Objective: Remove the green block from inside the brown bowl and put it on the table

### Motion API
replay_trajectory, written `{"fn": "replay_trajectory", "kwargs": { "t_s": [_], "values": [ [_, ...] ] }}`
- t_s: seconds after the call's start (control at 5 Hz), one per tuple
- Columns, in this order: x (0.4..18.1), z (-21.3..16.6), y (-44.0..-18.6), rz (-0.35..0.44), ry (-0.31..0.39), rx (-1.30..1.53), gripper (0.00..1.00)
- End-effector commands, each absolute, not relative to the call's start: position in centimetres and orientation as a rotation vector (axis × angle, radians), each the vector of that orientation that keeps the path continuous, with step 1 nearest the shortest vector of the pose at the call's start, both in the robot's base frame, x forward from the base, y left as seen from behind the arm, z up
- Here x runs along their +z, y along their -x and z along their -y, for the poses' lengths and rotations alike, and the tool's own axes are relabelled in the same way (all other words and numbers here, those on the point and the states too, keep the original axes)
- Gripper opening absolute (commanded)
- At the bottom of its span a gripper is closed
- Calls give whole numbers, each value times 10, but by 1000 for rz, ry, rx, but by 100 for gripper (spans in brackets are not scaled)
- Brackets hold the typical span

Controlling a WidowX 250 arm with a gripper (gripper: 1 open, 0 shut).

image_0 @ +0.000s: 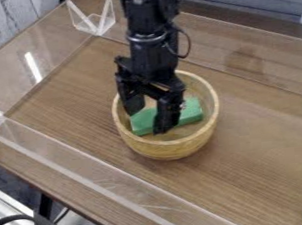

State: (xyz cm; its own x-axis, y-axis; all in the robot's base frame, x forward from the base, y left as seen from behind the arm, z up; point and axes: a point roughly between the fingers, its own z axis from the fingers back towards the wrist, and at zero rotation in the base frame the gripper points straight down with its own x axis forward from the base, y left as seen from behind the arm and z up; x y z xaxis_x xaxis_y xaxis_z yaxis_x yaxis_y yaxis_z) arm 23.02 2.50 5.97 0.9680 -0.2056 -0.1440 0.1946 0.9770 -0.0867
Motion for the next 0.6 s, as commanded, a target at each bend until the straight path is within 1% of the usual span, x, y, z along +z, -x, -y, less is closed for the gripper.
{"fn": "replay_trajectory", "kwargs": {
  "t_s": [0.0,0.2,0.4],
  "values": [
    [57,-24,-241,-99,81,-223,100],
    [49,-21,-246,-85,94,-243,100],
    [63,-23,-241,-47,82,-269,100]
  ]
}}
